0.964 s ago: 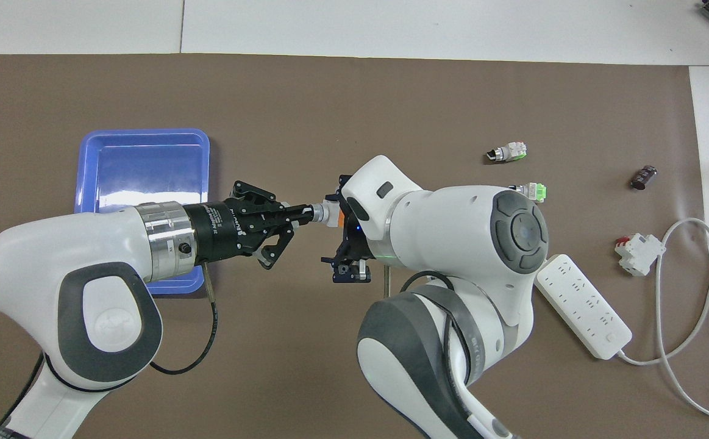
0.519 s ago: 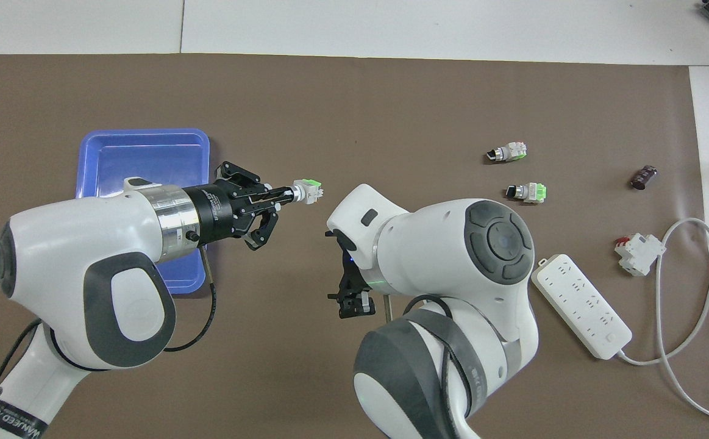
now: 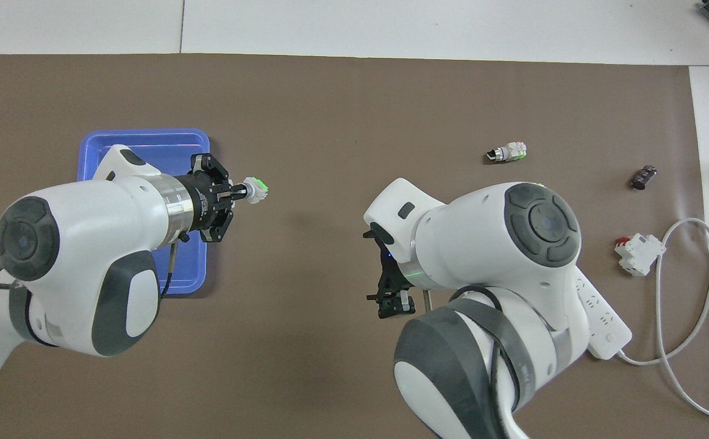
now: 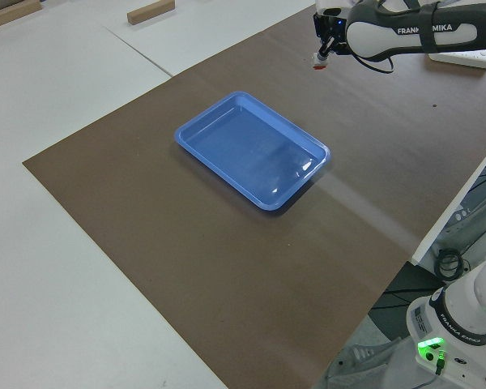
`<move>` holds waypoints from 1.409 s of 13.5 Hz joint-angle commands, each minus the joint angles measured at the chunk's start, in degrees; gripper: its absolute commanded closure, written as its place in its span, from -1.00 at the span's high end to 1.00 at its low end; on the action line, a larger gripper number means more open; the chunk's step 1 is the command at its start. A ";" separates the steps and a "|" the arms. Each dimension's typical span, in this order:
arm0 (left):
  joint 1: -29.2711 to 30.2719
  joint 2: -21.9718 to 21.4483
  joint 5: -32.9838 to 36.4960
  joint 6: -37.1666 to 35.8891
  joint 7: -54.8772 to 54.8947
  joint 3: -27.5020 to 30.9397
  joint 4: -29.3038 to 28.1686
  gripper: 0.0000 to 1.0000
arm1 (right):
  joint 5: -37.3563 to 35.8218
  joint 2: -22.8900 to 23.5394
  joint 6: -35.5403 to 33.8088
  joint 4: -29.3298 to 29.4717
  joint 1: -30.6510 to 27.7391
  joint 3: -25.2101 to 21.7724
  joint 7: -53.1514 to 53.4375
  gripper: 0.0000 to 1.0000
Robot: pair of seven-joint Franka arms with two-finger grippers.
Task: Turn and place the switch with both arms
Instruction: 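Open the right gripper and pull the switch away with the left gripper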
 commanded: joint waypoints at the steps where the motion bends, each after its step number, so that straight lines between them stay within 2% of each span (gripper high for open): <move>1: 3.10 -0.37 6.23 -5.60 9.06 0.02 0.69 -1.00 | -1.48 -2.82 -3.55 -0.92 -3.86 0.44 1.14 1.00; 4: 9.06 -0.63 9.40 -7.02 23.90 0.02 0.52 -1.00 | -1.48 -2.82 -2.86 -0.13 -5.97 0.35 1.23 1.00; 6: 13.81 -0.63 9.40 -8.16 40.67 0.02 0.43 -1.00 | -1.48 -2.82 -4.00 0.13 -7.81 0.17 1.23 1.00; 8: 16.38 -0.72 9.40 -8.34 52.11 0.02 -0.36 -1.00 | -1.74 -2.73 -7.24 1.71 -9.48 0.17 1.66 1.00; 10: 17.08 -1.07 9.49 -9.39 60.74 0.20 -2.38 -1.00 | -2.70 -2.73 -9.27 2.94 -11.68 0.09 6.91 1.00; 14: 21.56 -1.07 9.58 -8.70 77.00 0.11 -6.41 -1.00 | -3.85 -2.03 -8.57 6.54 -13.27 0.17 16.05 1.00; 19: 25.96 -0.89 9.58 -8.51 87.85 0.11 -7.84 -1.00 | -5.60 -2.47 -8.40 8.74 -13.54 0.09 33.80 1.00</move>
